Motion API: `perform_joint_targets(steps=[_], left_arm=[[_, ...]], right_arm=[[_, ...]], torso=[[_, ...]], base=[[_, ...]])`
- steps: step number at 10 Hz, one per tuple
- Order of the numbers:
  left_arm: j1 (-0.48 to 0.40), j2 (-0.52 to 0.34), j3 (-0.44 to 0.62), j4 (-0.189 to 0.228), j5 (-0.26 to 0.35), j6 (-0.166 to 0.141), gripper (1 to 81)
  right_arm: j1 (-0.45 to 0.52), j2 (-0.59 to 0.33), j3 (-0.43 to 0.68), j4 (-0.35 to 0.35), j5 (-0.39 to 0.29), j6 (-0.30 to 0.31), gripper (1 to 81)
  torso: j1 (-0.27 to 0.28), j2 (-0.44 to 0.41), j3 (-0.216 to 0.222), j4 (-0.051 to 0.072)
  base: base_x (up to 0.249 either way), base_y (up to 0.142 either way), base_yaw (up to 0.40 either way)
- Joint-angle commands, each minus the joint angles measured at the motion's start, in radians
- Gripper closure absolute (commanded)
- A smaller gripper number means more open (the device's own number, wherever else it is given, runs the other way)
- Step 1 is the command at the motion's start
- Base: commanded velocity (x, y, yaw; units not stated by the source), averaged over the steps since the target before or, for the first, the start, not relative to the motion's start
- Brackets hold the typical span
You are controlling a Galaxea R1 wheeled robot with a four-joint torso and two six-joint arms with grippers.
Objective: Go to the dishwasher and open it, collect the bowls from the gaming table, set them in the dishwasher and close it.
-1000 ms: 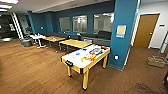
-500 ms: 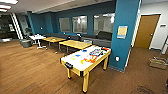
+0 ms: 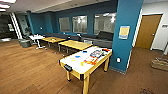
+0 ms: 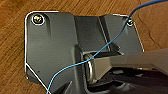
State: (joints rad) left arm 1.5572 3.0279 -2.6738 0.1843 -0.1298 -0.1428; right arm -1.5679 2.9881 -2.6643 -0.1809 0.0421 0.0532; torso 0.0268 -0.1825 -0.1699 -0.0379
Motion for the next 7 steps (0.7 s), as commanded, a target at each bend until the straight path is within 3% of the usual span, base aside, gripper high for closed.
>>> perform_joint_targets(steps=[1,7], left_arm=[[-0.044,0.002,0.002,0.001,0.045,0.002,1.0],[-0.044,0.002,0.002,-0.002,0.045,0.003,1.0]], right_arm=[[0.048,-0.001,0.001,-0.003,-0.050,-0.001,1.0],[0.045,0.001,0.000,-0.003,-0.050,-0.001,1.0]], torso=[[0.000,0.000,0.000,0.000],[0.000,0.000,0.000,0.000]], base=[[0.162,0.000,0.000],[0.162,0.053,0.000]])
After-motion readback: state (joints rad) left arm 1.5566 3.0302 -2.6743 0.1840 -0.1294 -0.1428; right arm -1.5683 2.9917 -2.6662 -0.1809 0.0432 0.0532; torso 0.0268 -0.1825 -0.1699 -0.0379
